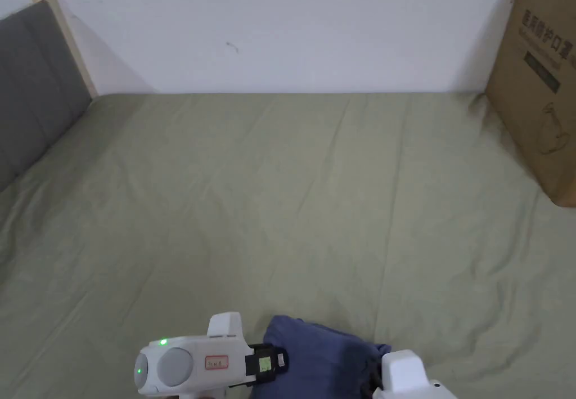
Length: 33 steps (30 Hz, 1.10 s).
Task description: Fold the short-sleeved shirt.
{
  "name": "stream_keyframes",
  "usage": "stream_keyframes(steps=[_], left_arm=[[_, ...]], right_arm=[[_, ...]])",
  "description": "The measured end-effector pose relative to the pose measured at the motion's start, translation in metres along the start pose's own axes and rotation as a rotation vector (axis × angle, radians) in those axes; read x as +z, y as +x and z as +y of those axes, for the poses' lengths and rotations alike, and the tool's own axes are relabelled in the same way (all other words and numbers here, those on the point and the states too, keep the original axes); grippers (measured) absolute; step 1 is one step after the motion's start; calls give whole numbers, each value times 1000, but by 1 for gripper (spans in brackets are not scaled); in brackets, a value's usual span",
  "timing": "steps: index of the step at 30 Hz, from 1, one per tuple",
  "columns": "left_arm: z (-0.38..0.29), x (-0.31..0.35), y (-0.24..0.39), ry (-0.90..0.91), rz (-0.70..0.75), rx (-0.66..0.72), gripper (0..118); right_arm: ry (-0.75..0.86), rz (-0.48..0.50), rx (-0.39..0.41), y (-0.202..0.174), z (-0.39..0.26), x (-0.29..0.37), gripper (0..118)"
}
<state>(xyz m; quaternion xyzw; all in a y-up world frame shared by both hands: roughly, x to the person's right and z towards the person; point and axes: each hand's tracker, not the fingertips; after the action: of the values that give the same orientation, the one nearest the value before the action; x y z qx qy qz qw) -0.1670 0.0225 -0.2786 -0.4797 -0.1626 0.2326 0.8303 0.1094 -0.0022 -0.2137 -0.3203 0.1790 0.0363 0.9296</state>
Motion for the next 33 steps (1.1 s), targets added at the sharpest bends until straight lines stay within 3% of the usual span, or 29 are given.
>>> stream_keyframes(steps=[6,12,16,21,27,28,32,33], left_arm=[[54,64,-102,77,165,-44,18],[101,155,-221,138,387,32,18],[121,196,-289,137,520,73,18],[132,214,-343,100,648,117,18],[123,197,-352,48,648,199,25],[121,195,-351,26,696,194,31],[120,194,-344,55,757,149,89],[119,197,-337,92,768,145,99]], right_arm=[[154,-30,12,4,49,37,0],[246,-53,70,-1,90,52,0],[273,-59,67,-10,106,50,0],[269,-54,52,-21,114,39,0],[230,-40,54,-28,112,27,0],[228,-35,49,-27,111,27,0],[240,-32,23,-22,114,36,0],[249,-33,15,-19,116,40,0]])
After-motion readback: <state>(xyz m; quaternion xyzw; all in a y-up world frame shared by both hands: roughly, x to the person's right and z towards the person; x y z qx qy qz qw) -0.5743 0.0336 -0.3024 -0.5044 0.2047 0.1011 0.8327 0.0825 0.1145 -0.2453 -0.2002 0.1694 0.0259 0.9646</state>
